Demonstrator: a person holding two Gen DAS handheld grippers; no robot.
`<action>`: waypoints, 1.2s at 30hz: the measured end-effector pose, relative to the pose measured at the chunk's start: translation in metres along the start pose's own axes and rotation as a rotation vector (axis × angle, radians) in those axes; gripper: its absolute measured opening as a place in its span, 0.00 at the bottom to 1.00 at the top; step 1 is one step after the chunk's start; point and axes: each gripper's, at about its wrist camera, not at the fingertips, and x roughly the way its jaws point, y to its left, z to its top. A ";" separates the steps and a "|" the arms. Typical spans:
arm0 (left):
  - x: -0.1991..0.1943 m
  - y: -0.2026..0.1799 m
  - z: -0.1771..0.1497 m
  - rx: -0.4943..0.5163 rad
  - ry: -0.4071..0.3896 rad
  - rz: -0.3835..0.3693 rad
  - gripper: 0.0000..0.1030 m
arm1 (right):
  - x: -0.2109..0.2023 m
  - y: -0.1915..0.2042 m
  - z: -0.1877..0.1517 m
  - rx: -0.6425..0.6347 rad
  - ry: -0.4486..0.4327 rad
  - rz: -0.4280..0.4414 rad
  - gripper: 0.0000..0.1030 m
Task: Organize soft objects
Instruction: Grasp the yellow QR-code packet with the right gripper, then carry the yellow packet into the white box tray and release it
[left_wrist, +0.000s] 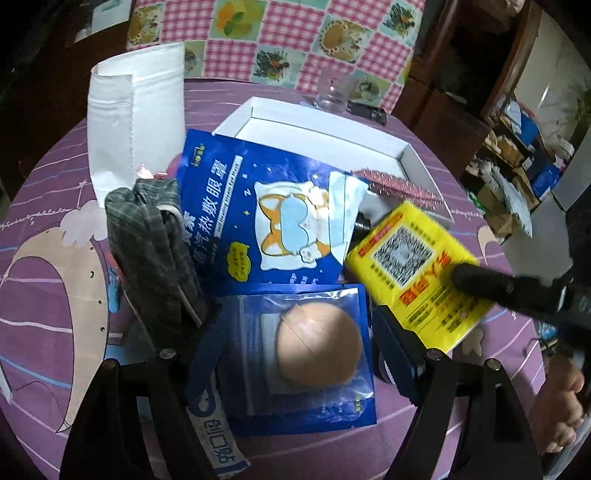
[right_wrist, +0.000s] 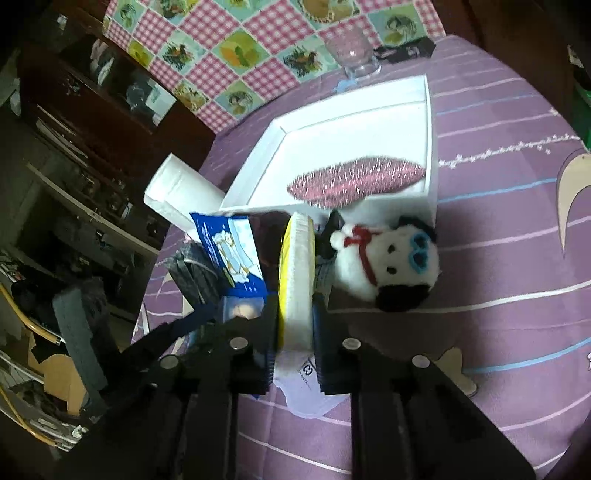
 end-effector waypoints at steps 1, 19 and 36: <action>0.001 -0.001 -0.001 0.004 0.008 0.007 0.77 | -0.001 0.000 0.001 -0.003 -0.009 0.002 0.18; 0.006 0.007 -0.004 0.008 0.074 0.082 0.26 | -0.007 0.001 0.001 -0.027 -0.047 0.009 0.18; -0.029 -0.001 0.003 0.037 -0.095 0.009 0.07 | -0.017 0.010 0.001 -0.057 -0.089 0.074 0.17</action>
